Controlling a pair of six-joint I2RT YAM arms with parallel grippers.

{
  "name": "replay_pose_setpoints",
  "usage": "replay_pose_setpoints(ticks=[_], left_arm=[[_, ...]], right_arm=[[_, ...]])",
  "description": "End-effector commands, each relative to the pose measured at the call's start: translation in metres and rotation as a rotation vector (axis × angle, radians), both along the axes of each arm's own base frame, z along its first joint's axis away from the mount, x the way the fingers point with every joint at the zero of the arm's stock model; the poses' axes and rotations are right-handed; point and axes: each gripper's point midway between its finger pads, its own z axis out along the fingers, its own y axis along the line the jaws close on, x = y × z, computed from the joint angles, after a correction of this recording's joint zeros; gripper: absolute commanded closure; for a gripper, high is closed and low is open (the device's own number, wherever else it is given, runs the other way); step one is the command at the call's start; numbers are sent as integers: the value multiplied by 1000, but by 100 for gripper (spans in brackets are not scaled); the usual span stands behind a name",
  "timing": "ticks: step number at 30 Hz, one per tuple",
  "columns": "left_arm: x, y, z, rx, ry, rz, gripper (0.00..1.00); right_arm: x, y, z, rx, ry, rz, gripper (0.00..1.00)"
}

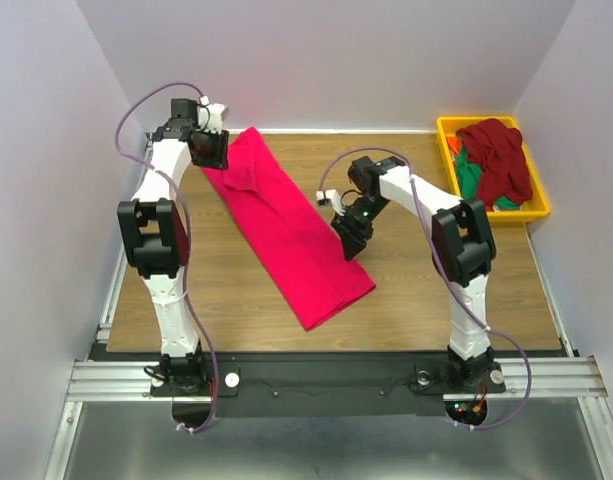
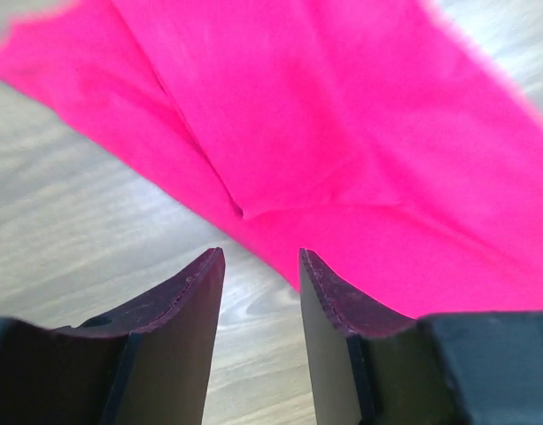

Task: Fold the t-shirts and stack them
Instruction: Fold the tshirt

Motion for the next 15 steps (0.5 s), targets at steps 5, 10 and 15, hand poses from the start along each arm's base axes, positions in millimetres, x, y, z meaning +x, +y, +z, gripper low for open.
replay_pose_setpoints(ticks=[5, 10, 15], left_arm=[[8, -17, -15, -105, -4, 0, 55], [18, -35, -42, -102, 27, -20, 55], [19, -66, -69, -88, 73, -83, 55]], right_arm=[[14, 17, -52, -28, 36, -57, 64], [-28, 15, -71, -71, 105, -22, 67], [-91, 19, -76, -81, 236, 40, 67]])
